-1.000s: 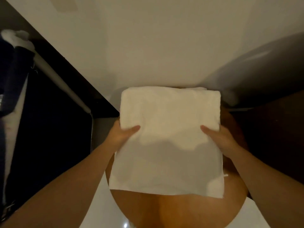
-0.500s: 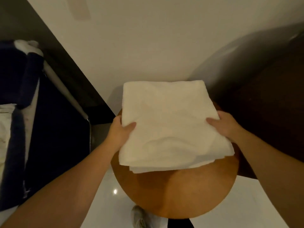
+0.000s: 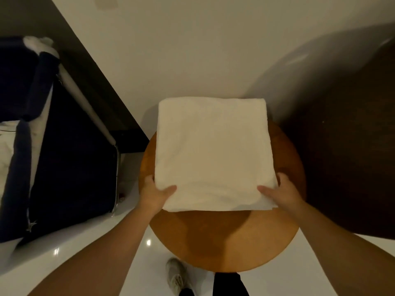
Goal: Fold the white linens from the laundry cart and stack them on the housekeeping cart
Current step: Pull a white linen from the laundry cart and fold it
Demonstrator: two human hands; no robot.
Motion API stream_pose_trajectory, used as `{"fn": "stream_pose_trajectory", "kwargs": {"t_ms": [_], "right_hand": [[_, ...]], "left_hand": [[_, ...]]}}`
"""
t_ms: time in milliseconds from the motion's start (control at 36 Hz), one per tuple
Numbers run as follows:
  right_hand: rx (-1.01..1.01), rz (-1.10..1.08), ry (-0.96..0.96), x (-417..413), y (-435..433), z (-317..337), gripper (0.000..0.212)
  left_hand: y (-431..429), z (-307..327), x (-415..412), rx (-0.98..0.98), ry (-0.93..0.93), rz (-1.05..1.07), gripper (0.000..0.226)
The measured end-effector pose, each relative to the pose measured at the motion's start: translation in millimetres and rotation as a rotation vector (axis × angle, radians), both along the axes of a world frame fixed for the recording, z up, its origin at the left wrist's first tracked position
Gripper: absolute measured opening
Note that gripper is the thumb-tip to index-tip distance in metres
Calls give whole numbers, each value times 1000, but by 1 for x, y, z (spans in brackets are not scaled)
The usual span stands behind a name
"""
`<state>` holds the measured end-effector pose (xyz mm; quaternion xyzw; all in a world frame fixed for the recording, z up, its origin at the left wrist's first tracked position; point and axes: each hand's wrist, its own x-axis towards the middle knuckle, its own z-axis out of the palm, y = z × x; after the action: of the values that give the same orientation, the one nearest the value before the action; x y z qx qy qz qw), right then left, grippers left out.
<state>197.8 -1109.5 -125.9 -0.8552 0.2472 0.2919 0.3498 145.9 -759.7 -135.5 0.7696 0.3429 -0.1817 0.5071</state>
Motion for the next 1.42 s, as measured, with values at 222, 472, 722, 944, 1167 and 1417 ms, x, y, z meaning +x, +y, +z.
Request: {"fn": "stream_pose_trajectory", "kwargs": {"t_ms": [222, 472, 722, 944, 1167, 1417], "right_hand": [[-404, 707, -350, 26, 81, -5, 76], [-508, 1017, -360, 33, 73, -52, 93], [-543, 952, -422, 151, 99, -47, 94], [-578, 831, -448, 207, 101, -67, 96], [-584, 788, -362, 204, 98, -66, 100], [-418, 746, -192, 118, 110, -14, 76]], "left_hand": [[-46, 2, 37, 805, -223, -805, 67], [-45, -45, 46, 848, -139, -1007, 79], [-28, -25, 166, 1007, -245, -904, 77], [-17, -55, 208, 921, -177, -697, 84], [-14, -58, 203, 892, -183, -687, 86], [-9, 4, 92, 575, -107, -527, 66]]}}
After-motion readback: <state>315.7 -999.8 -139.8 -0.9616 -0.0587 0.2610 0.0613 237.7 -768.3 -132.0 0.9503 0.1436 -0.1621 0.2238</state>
